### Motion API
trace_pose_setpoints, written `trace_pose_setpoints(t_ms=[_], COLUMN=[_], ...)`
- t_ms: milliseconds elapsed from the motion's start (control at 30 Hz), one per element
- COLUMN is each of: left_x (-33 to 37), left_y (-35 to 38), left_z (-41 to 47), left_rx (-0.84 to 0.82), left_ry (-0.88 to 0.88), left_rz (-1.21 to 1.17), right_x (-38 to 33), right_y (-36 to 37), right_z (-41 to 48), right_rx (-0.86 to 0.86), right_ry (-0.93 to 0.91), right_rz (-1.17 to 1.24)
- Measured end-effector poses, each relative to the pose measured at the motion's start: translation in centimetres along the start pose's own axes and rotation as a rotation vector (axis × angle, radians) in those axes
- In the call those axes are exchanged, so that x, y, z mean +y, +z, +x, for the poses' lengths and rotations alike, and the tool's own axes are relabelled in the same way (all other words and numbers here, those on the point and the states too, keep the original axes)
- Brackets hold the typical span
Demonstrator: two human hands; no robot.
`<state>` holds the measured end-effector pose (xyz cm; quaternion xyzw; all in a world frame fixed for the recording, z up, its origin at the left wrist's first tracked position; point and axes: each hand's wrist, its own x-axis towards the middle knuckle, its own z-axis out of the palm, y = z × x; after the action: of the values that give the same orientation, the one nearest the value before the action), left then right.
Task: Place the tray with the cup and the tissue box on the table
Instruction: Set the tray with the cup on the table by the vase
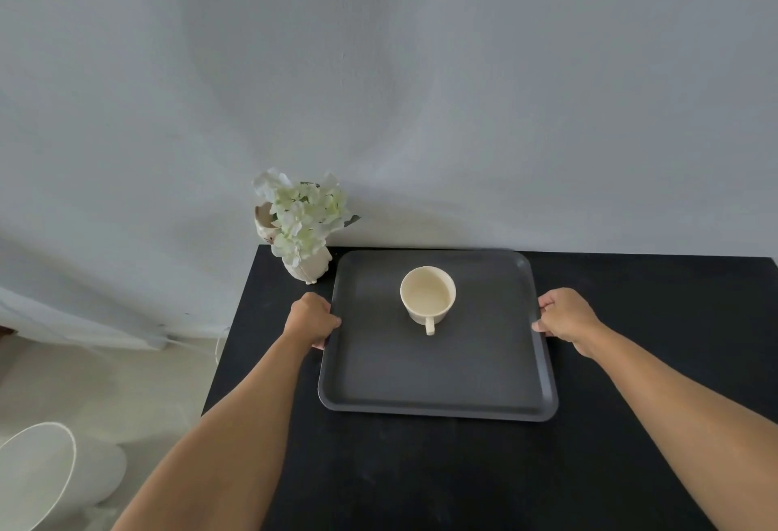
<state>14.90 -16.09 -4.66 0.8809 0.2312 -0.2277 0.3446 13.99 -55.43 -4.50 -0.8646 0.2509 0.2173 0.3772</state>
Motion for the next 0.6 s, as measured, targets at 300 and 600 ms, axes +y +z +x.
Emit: trace_pose_setpoints(t_ms=[300,600], left_x=[0.6,1.0], left_y=[-0.1,-0.2], left_z=[1.5,2.1], left_rx=[0.009,0.004], left_ry=[0.0,-0.011], left_rz=[0.044,0.075], right_x=[-0.6,-0.7], right_y=[0.0,0.2], right_z=[1.0,1.2], right_rx=[-0.007,-0.005], right_ry=[-0.002,-0.001], right_rz=[0.021,-0.003])
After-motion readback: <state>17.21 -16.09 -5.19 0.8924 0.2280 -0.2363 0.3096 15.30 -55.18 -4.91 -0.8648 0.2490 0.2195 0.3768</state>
